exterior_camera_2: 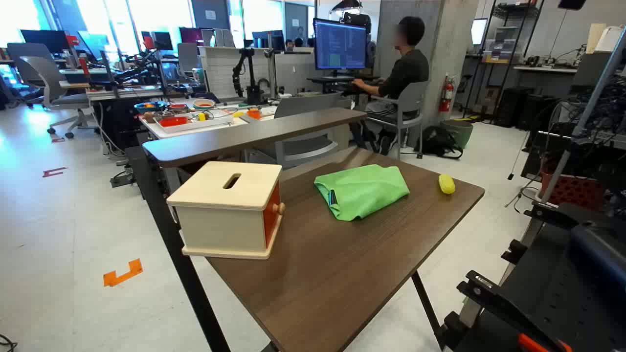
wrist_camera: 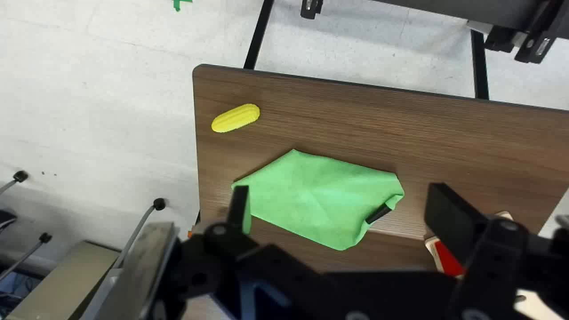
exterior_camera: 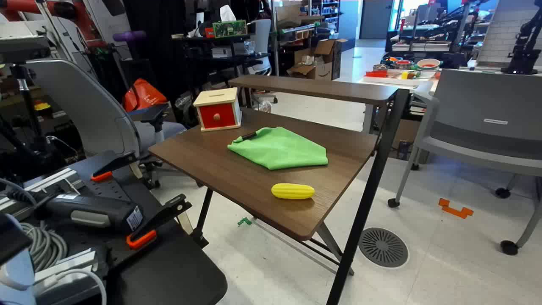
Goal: Push the green towel forwards
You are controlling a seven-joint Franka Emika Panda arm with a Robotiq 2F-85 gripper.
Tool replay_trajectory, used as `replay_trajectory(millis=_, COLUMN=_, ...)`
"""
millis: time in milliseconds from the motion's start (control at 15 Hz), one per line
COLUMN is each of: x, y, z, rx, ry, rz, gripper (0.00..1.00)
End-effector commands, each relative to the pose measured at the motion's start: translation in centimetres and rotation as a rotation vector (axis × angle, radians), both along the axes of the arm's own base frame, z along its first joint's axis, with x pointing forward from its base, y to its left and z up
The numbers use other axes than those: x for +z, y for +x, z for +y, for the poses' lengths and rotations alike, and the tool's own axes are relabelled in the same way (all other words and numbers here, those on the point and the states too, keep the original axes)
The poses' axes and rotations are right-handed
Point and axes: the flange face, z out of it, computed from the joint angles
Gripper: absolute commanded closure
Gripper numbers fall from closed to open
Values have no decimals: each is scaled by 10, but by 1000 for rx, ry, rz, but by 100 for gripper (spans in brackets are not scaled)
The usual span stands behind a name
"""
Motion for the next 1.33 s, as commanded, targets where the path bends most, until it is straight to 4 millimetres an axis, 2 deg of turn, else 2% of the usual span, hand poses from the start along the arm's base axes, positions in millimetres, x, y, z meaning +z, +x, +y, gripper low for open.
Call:
replay_trajectory(millis=0, x=1, y=0, z=0, rx=0, ry=0, rz=1, gripper=0)
replay_trajectory(millis=1133, x=1, y=0, z=0, rx=0, ry=0, rz=1, gripper=0)
replay_trajectory(millis=1267, x=-5, y=6, z=2, rx=-36, ry=-5, rz=-1, gripper=0)
